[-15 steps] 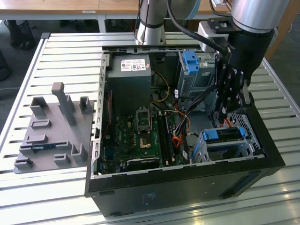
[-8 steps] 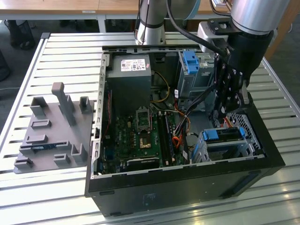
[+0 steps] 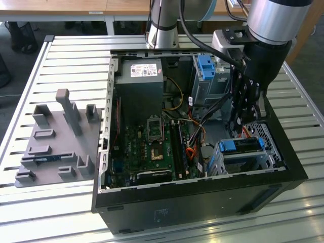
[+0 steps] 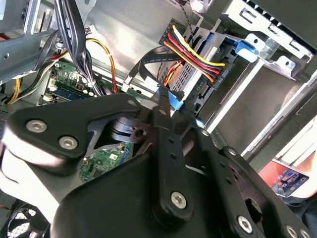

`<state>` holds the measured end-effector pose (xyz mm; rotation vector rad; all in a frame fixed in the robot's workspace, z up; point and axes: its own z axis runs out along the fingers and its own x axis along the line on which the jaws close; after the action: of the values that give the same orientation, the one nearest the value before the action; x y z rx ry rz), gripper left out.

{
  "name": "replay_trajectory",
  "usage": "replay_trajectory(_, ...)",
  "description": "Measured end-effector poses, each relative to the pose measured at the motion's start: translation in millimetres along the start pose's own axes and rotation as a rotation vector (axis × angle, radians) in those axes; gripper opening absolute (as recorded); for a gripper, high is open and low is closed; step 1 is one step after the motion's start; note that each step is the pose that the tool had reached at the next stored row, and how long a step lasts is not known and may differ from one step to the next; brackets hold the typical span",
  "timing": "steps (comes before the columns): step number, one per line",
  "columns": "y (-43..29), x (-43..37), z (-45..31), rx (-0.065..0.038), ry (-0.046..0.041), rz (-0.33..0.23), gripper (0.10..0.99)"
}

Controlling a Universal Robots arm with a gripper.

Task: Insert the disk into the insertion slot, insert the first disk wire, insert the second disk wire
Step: 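Insert the second disk wire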

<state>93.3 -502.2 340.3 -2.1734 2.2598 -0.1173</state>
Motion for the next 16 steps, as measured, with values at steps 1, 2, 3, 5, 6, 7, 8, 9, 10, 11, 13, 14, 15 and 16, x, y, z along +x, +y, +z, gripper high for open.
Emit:
replay_trajectory(1, 0.0, 0.0, 0.4, 0.0, 0.0, 0.0, 0.216)
replay_trajectory(2, -0.1, 0.0, 0.8, 0.0, 0.0, 0.0, 0.204)
replay_trajectory(3, -0.1, 0.0, 1.0, 0.0, 0.0001, 0.0, 0.204)
replay_trajectory(5, -0.1, 0.0, 1.3, 0.0, -0.0032, 0.0, 0.204)
replay_trajectory(6, -0.1, 0.0, 1.4, 0.0, -0.0052, 0.0, 0.204)
replay_trajectory(7, -0.1, 0.0, 1.4, 0.0, -0.0054, 0.0, 0.204)
replay_trajectory(8, -0.1, 0.0, 1.4, 0.0, -0.0054, 0.0, 0.204)
replay_trajectory(9, -0.1, 0.0, 1.4, 0.0, -0.0053, 0.0, 0.204)
replay_trajectory(10, -0.1, 0.0, 1.5, 0.0, -0.0044, 0.0, 0.204)
replay_trajectory(11, -0.1, 0.0, 1.7, 0.0, -0.0027, 0.0, 0.204)
replay_trajectory(13, -0.1, 0.0, 2.0, 0.0, 0.0027, 0.0, 0.204)
replay_trajectory(14, -0.1, 0.0, 2.1, 0.0, 0.0053, -0.001, 0.216)
replay_trajectory(15, 0.0, 0.0, 2.4, 0.0, 0.0073, 0.0, 0.216)
replay_trajectory(16, 0.0, 0.0, 2.6, 0.0, 0.009, -0.001, 0.278)
